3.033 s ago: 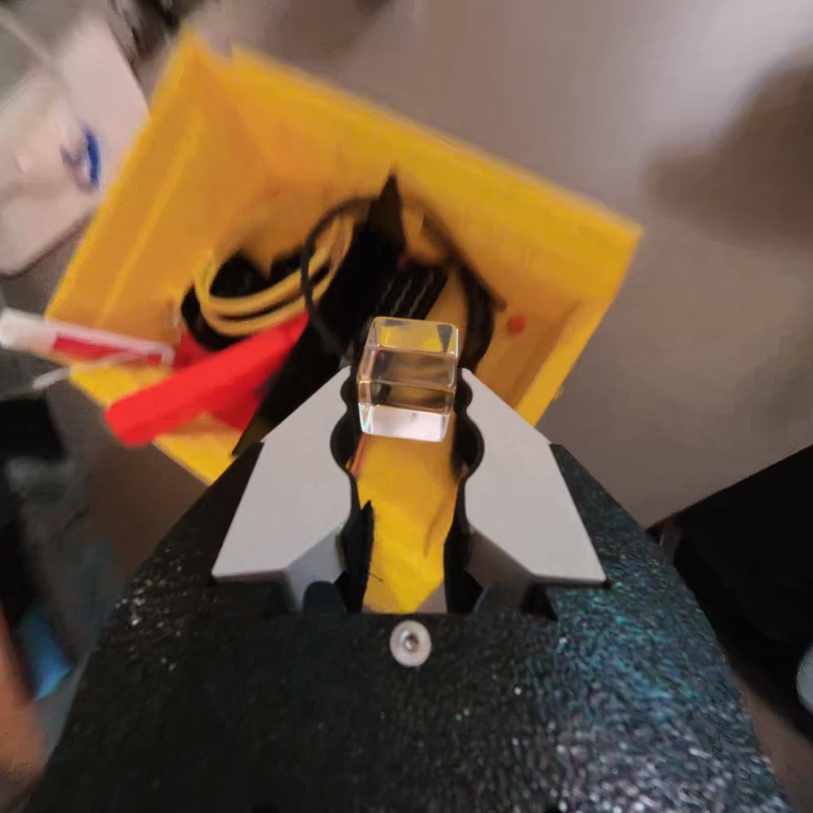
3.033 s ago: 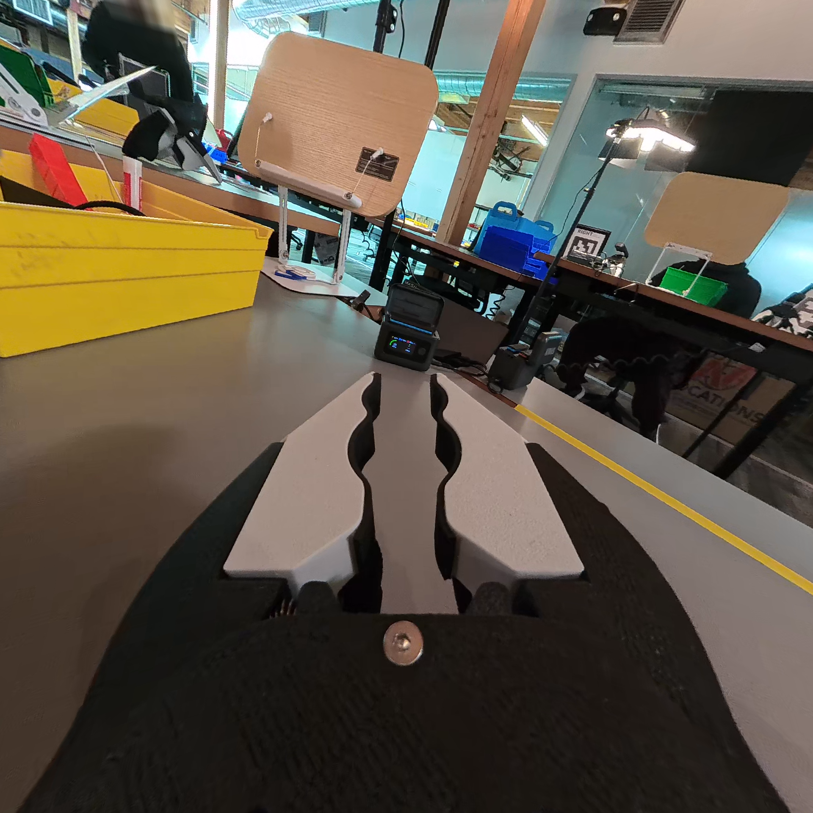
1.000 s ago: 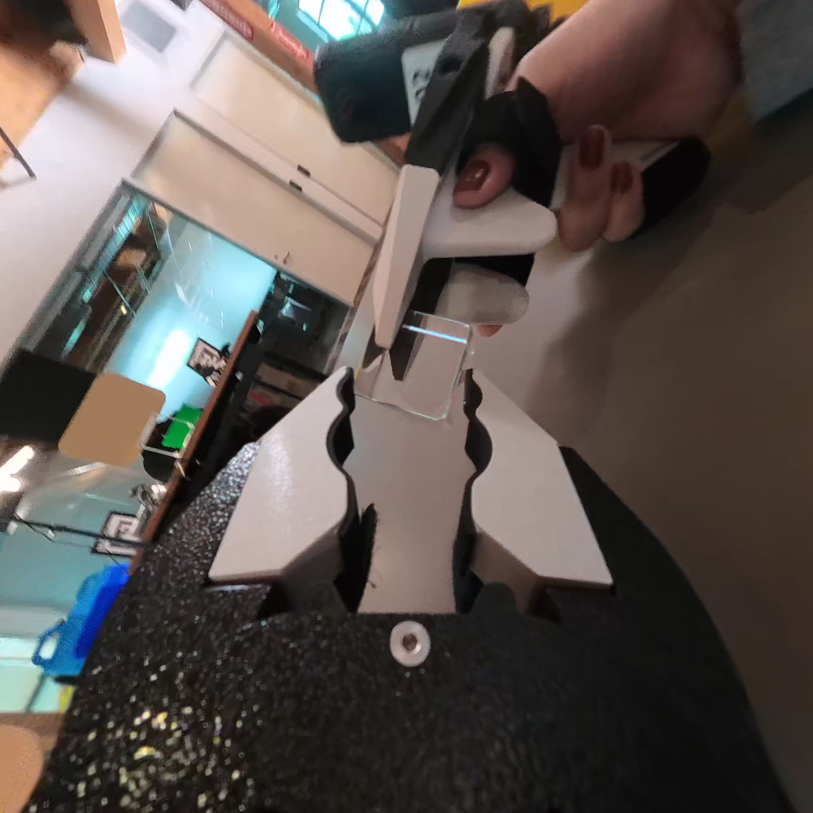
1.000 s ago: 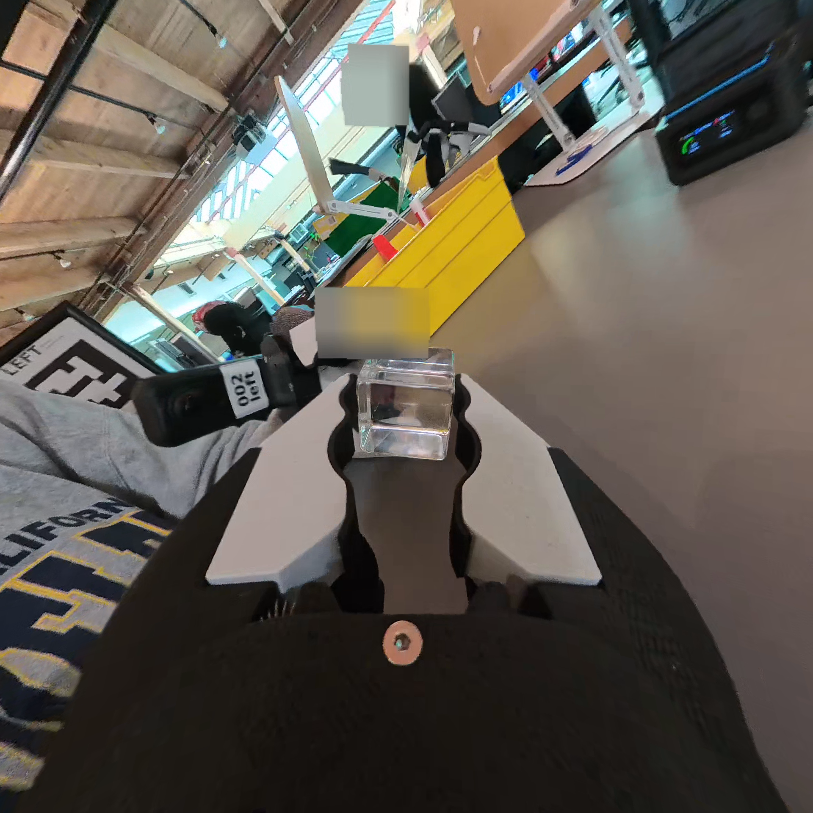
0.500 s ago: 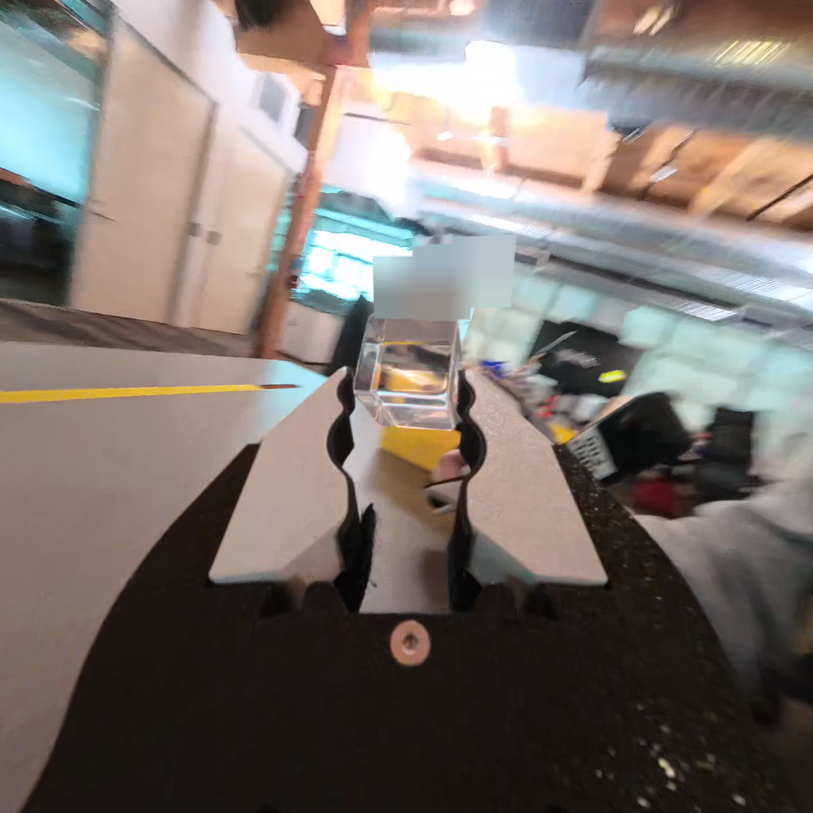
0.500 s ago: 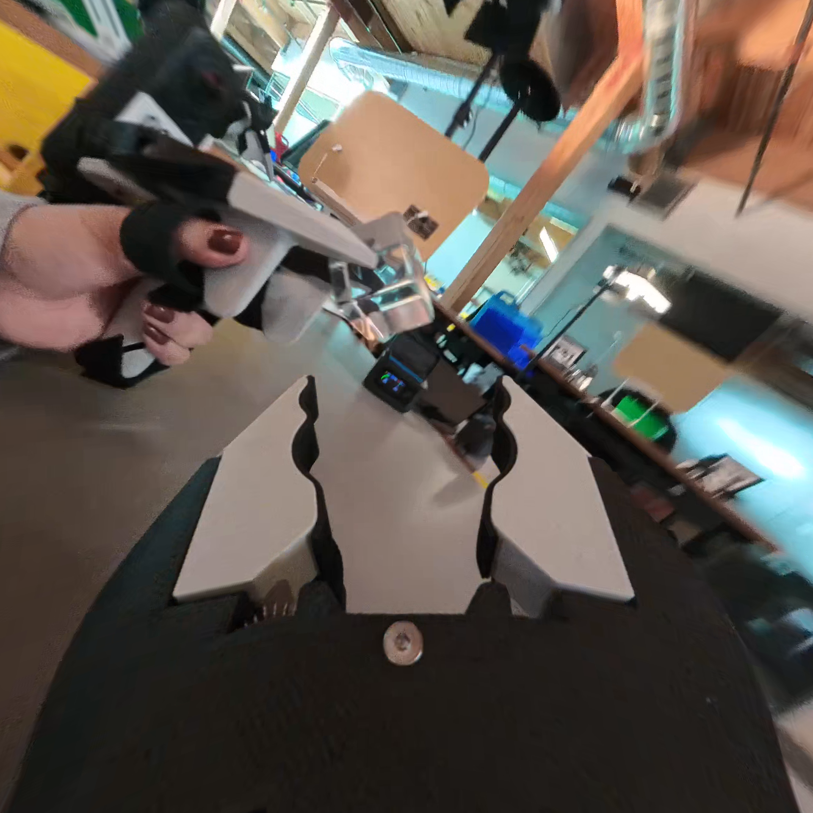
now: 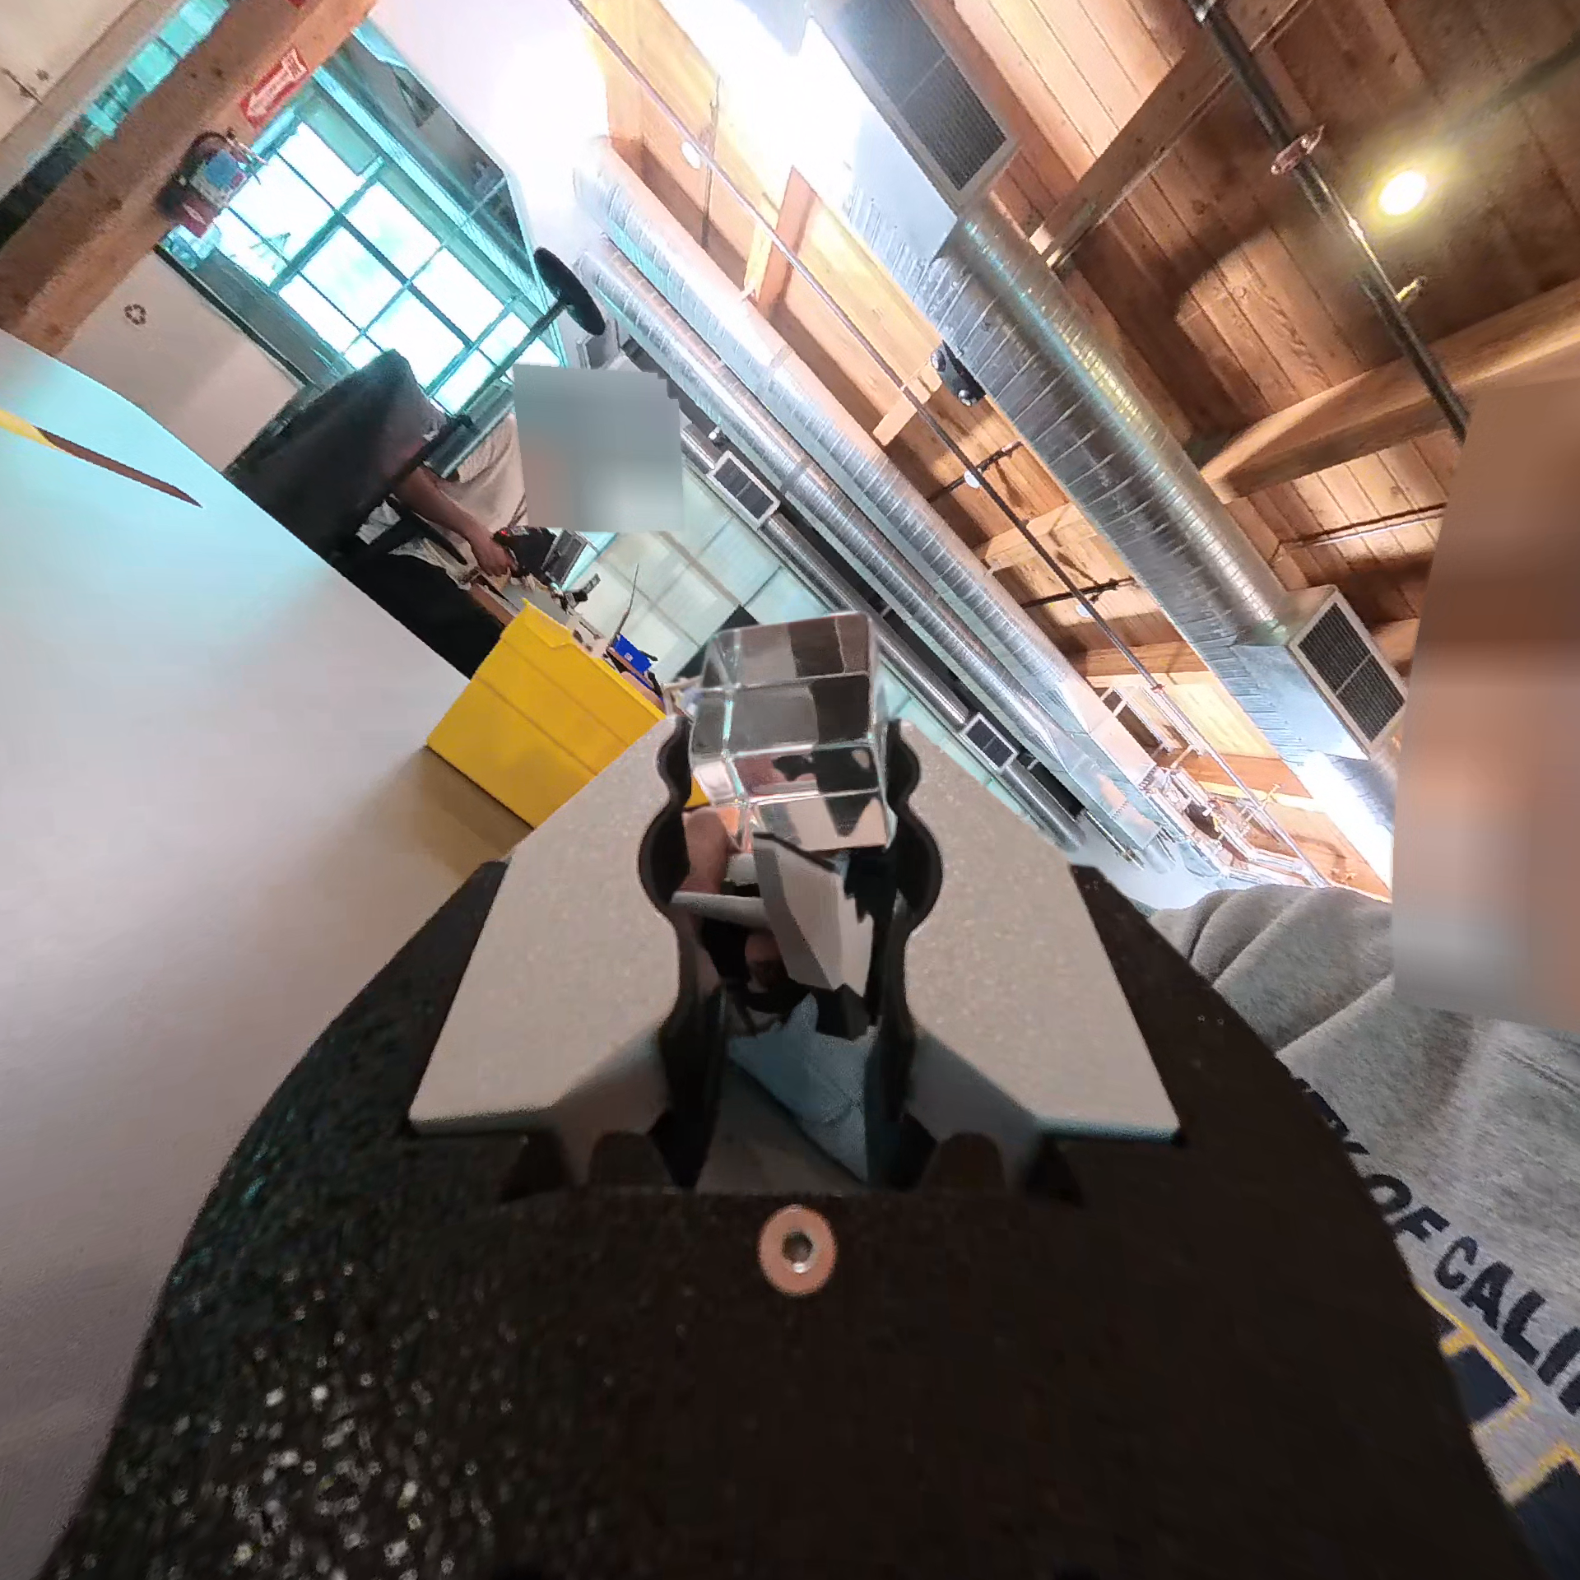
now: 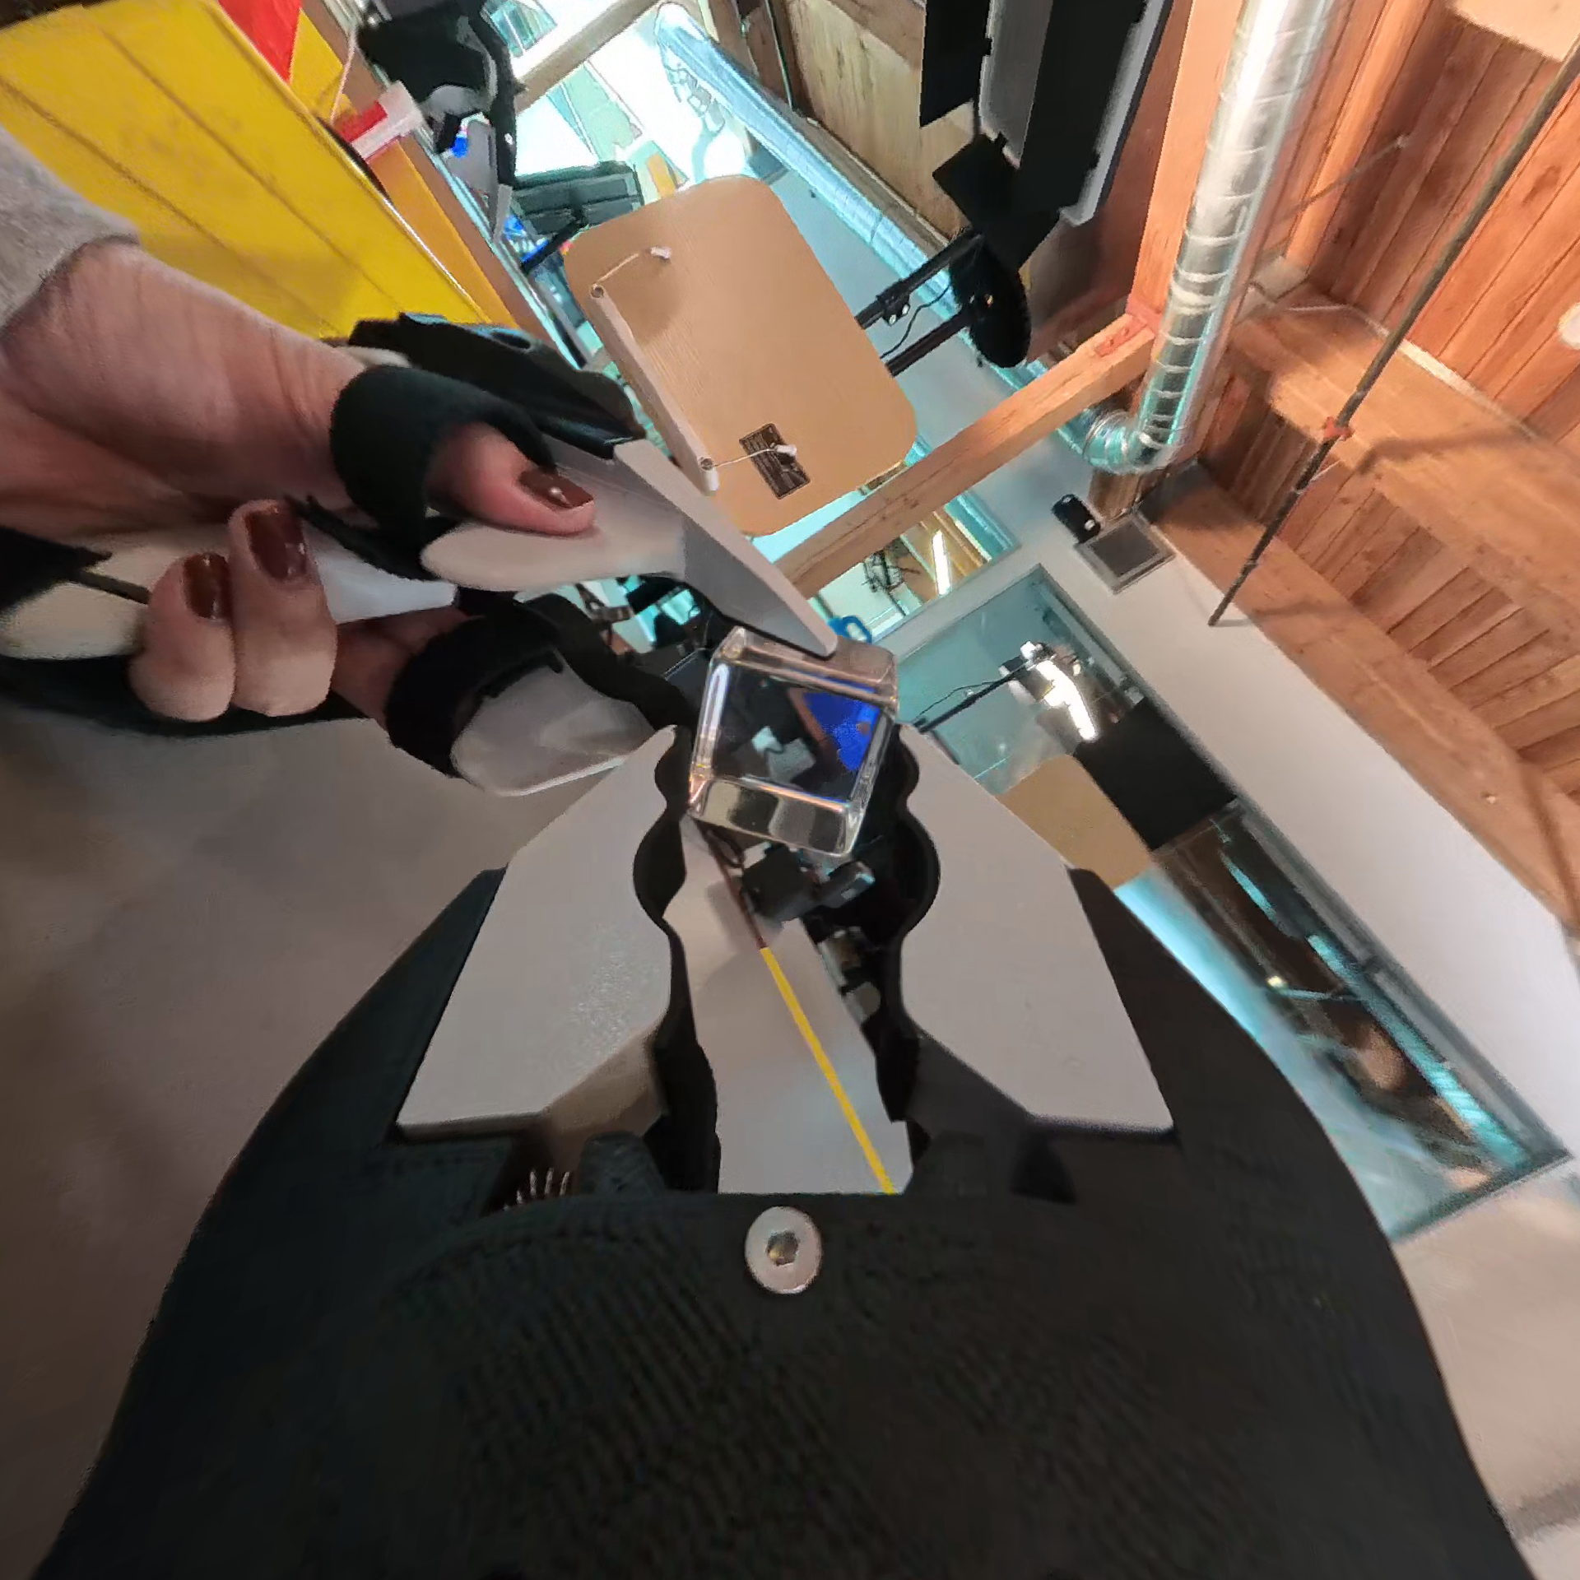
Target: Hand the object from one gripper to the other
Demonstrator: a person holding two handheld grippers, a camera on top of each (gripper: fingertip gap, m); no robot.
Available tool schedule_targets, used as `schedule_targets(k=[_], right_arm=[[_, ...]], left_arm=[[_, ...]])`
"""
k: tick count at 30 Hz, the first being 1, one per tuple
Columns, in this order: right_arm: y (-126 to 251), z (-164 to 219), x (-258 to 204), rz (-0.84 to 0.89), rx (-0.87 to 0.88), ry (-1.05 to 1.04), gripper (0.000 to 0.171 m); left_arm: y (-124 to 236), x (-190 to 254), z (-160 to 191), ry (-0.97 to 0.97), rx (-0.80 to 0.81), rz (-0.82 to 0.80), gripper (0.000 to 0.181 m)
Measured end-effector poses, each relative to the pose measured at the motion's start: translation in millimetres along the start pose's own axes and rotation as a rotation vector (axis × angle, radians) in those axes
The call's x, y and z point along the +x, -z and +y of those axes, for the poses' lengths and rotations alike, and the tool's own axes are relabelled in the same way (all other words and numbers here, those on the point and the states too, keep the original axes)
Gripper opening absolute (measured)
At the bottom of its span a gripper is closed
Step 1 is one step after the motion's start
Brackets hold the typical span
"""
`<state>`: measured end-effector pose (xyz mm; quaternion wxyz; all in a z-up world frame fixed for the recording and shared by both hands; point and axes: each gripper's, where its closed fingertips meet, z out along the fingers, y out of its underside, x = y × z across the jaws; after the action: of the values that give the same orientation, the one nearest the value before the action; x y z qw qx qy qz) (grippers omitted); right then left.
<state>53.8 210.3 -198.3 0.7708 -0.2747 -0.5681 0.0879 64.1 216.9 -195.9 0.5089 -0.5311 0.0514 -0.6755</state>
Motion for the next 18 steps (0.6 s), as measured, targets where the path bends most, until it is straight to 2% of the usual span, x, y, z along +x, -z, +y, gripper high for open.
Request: schedule_targets(k=[2,4,6,8,10,12,15,18], right_arm=[[-1.6,4.7,3.0,-0.015,-0.022,-0.107,0.044],[-1.5,10.4,3.7,-0.066,-0.031,-0.28,0.043],[-1.4,19.3,4.1,-0.133,-0.043,-0.509,0.043],[-0.2,23.9,0.8,-0.252,-0.029,-0.78,0.042],[2.0,27.1,-4.4,-0.385,-0.02,-1.053,0.042],[4.7,31.4,-9.6,-0.486,-0.029,-1.24,0.042],[8.0,37.8,-21.5,-0.576,-0.093,-1.32,0.042],[9.3,34.1,-33.4,-0.639,-0.126,-1.31,0.042]], left_arm=[[1.5,1.5,-4.9,-0.044,0.03,-0.007,0.042],[6.0,-0.8,-13.6,-0.17,0.052,-0.075,0.062],[12.1,-6.3,-19.6,-0.413,0.012,-0.217,0.08],[17.2,-10.5,-20.5,-0.733,-0.087,-0.377,0.087],[17.8,-8.8,-15.3,-1.048,-0.197,-0.484,0.087],[13.9,-11.5,-3.6,-1.294,-0.303,-0.553,0.088],[6.1,-26.2,19.5,-1.487,-0.486,-0.594,0.08],[4.1,-40.7,34.3,-1.574,-0.621,-0.618,0.065]])
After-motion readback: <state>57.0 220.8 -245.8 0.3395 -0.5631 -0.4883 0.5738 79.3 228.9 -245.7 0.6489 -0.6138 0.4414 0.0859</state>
